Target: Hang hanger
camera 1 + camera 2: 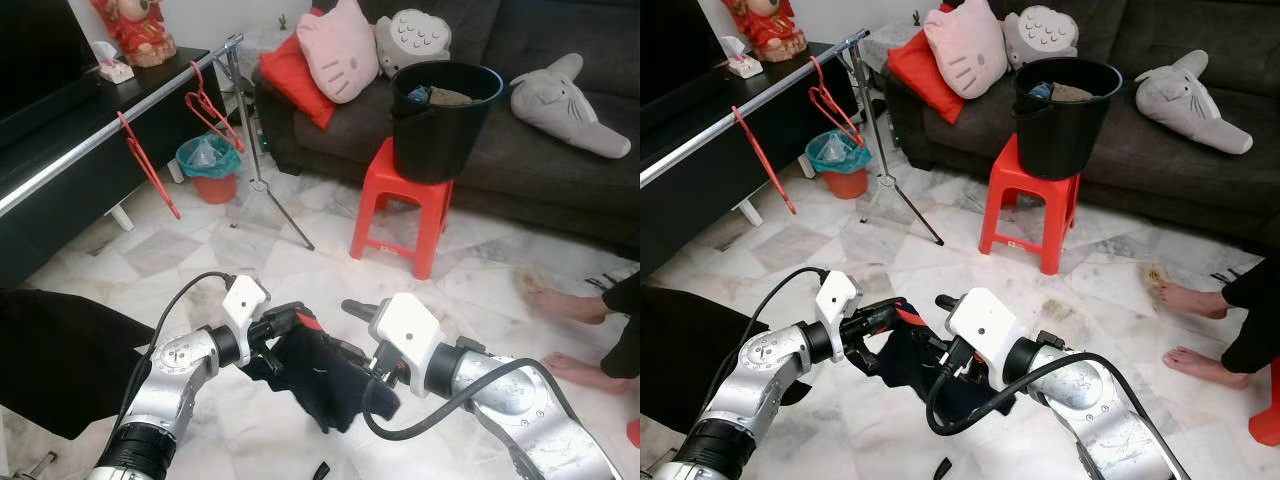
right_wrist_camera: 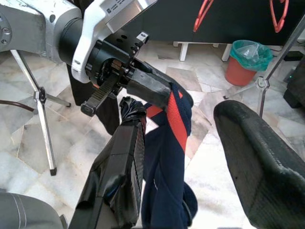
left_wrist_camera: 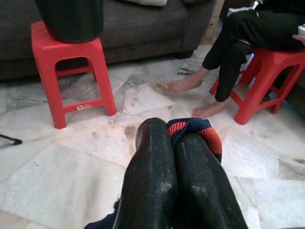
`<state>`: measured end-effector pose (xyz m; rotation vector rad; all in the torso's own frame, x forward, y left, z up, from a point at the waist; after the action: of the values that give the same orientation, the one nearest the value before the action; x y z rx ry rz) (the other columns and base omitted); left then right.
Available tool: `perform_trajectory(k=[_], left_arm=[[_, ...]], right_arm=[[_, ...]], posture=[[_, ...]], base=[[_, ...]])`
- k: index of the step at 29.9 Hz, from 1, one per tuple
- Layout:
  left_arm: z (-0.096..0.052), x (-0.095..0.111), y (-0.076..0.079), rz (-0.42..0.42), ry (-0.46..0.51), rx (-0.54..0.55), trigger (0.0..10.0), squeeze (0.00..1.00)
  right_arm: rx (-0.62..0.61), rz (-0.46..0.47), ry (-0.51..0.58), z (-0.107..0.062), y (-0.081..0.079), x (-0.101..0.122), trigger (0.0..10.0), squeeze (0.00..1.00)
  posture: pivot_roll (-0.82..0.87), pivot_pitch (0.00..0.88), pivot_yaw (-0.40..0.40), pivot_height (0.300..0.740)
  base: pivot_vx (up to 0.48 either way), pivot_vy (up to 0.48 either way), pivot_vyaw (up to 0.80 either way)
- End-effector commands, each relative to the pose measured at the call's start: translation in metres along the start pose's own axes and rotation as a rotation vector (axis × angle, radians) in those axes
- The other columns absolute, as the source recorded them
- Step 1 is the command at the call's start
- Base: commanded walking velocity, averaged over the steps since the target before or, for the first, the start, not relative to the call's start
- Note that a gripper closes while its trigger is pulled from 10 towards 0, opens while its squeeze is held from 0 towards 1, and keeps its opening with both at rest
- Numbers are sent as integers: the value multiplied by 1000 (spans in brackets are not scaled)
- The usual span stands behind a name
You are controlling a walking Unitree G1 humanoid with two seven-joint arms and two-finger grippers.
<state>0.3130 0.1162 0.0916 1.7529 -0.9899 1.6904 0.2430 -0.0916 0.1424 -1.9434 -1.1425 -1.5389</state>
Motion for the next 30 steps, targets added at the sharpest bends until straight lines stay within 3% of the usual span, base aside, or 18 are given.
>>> perform_trajectory(k=[1,11,19,30], left_arm=[[1,7,-6,25,29,38,10000,0],[7,16,-7,36,70,61,10000,0],[7,24,-11,40,110,101,10000,0],[11,35,-5,53,167,111,10000,0]], right_arm=[[-5,0,7,-1,1,1,10000,0],[-20,9,14,0,1,1,10000,0],[-251,75,61,-4,25,-2,10000,0],[-318,129,87,-1,31,-9,10000,0]], posture=[[-73,75,77,740],[-73,47,85,740],[-74,24,88,740],[-67,26,86,740]], base=[[0,0,0],[0,0,0],[0,0,0],[0,0,0]])
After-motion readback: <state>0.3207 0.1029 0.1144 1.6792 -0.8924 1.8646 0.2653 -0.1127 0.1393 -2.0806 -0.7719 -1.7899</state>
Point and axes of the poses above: a point about 5 cm out from each wrist's last joint towards the gripper, its own z axis pointing out of the wrist towards the gripper, its own x axis along the axis of the wrist's last joint, y = z × x, the point moved 2 cm from there along z, pointing out of the wrist towards the gripper, and after that the axes turned 6 degrees about z, right-handed, at the moved point
